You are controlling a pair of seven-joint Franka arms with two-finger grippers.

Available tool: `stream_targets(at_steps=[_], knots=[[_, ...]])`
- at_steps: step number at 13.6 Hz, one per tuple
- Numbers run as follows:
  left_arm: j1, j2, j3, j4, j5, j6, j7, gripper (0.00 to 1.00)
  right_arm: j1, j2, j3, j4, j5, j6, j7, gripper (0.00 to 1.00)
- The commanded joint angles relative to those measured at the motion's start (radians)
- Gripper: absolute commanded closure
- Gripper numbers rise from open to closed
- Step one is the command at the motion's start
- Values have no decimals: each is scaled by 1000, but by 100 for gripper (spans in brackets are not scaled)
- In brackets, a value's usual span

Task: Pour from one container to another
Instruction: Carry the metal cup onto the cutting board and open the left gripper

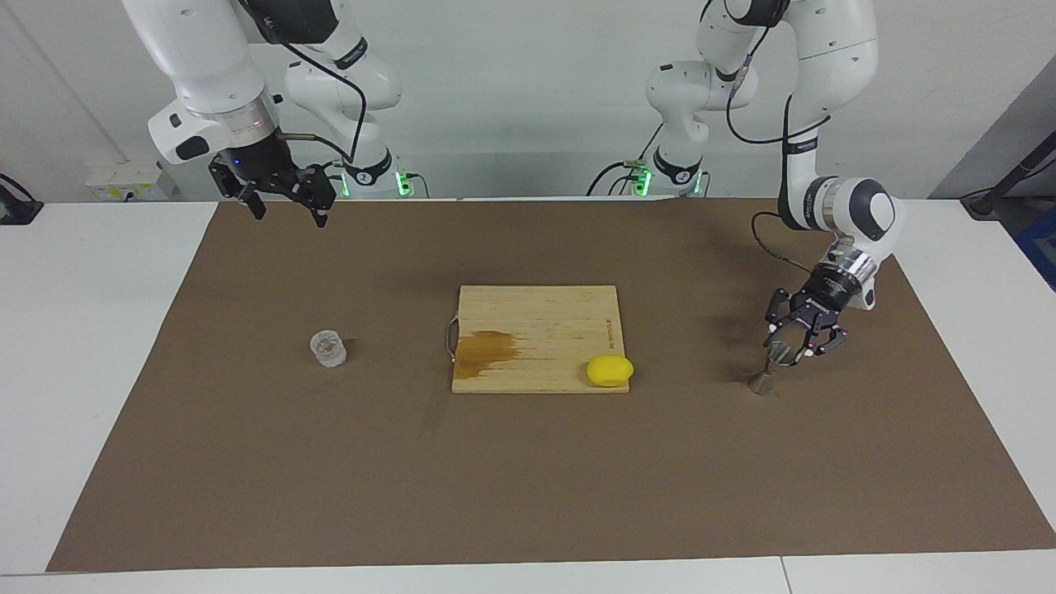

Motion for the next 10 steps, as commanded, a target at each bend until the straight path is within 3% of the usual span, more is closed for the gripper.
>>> stream_targets(at_steps=[1,4,7,10], knots=[[-19,-25,-5,-8,-24,-69,-26,100,-16,-16,6,-23,28,2,-29,1],[-19,-45,-36,10,-7,-153,-130,100,-17,-21,4,-33,28,3,-29,1],[-28,-141,-153,11,-5,-89,-224,100,-17,-22,4,-35,28,3,-29,1],[-190,-195,-192,12,-7,61,-273,100,-19,-22,4,-35,28,5,-27,1]])
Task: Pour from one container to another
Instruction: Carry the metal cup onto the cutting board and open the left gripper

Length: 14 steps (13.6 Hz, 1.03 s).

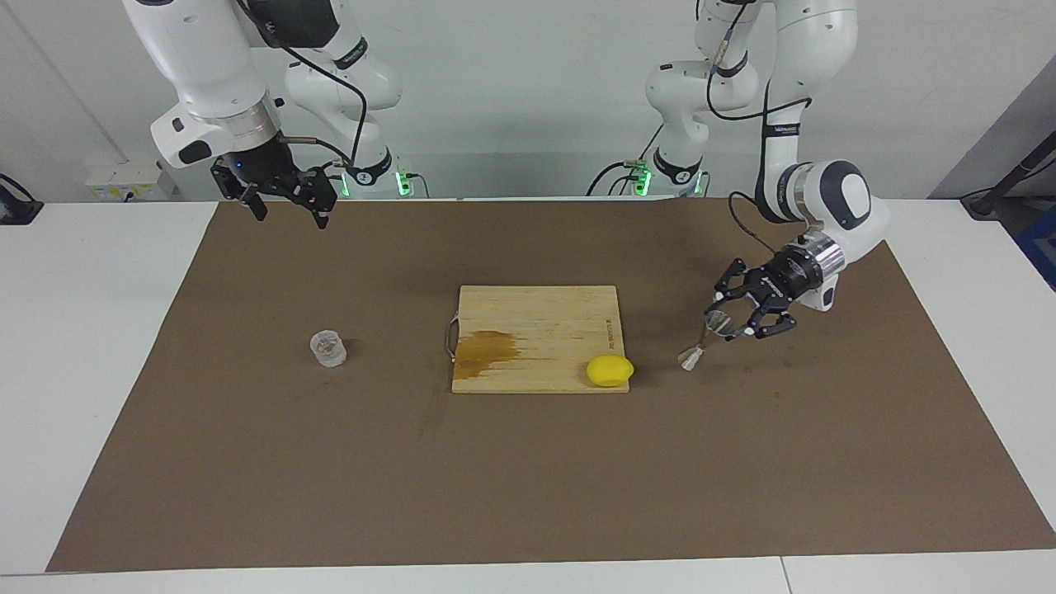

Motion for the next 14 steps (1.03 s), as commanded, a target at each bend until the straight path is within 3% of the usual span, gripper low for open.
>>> stream_targets(at_steps=[1,6,10,14], knots=[[-176,-46,0,-14,-11,110,-18,100,-17,-22,3,-23,27,9,-15,1],[-452,-6,2,6,-253,302,75,100,-19,-22,0,-23,28,0,13,0],[-616,161,6,96,-391,354,95,100,-20,-28,-2,-34,28,9,126,0],[-629,197,5,131,-393,373,97,100,-43,-25,-2,-57,33,43,328,0]])
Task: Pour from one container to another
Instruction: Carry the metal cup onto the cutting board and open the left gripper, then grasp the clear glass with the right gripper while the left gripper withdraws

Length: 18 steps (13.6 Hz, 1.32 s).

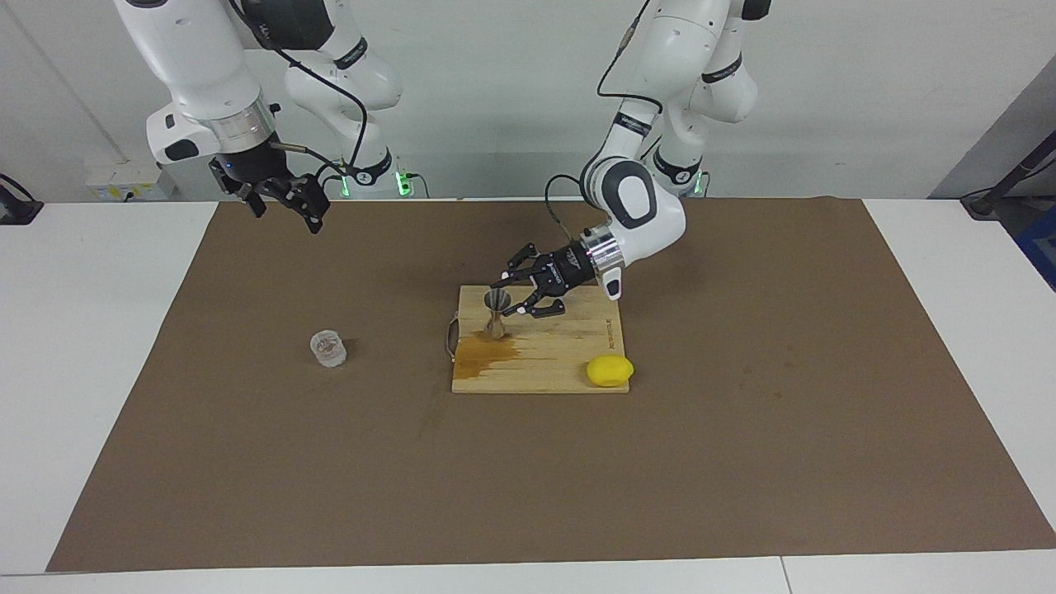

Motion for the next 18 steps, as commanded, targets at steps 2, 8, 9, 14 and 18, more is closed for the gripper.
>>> stream_targets(at_steps=[2,8,9,14,18], knots=[[-11,12,18,23,-21,19,26,100,-44,-17,6,-72,59,76,222,0],[-11,31,18,14,-26,20,28,100,-124,32,7,-176,146,219,441,0],[-11,31,18,14,-26,22,26,100,-130,46,7,-197,160,239,465,0],[-11,31,18,11,-38,23,23,92,-213,204,7,-202,278,279,464,0],[-11,32,18,9,-41,25,23,0,-268,284,7,-266,422,382,404,0]])
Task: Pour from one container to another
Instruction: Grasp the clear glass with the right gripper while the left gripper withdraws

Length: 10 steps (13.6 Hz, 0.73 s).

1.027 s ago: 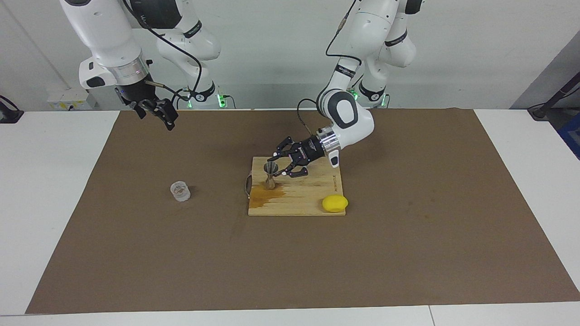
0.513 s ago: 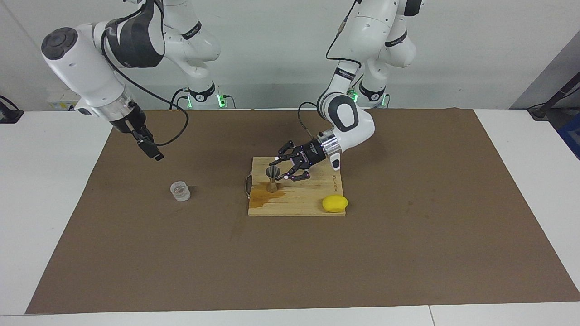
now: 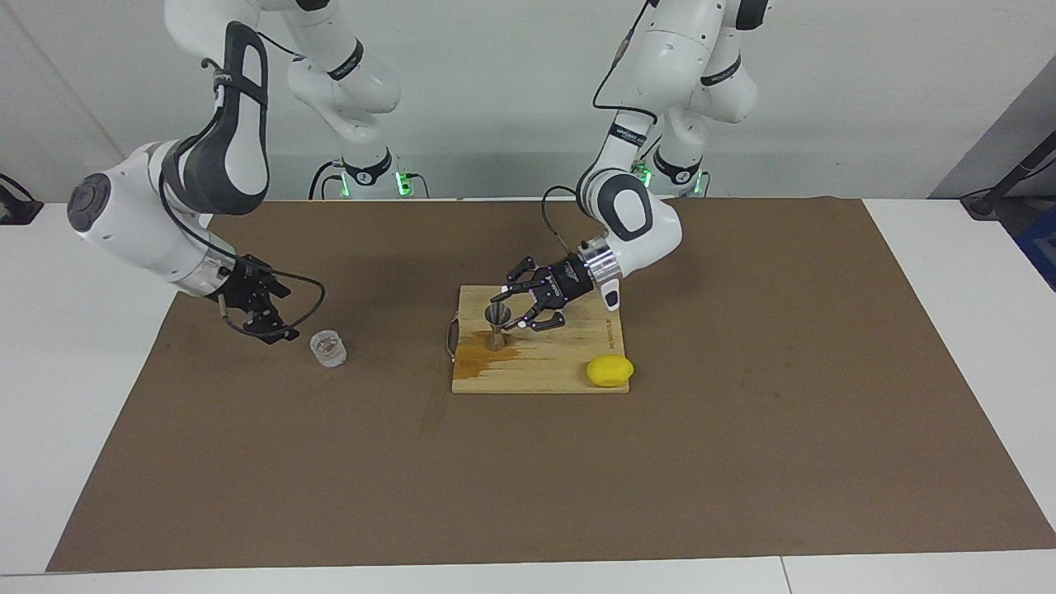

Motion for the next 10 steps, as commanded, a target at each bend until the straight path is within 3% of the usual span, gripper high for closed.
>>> stream_targets(at_steps=[1,7,10], knots=[[-11,0,7,-2,-26,17,13,0,-40,35,12,-62,112,93,-67,0],[-11,-17,4,7,-18,16,17,0,-88,177,12,-62,183,127,-208,0],[-14,-120,2,-1,1,63,9,0,-70,179,12,-70,192,139,-210,0]])
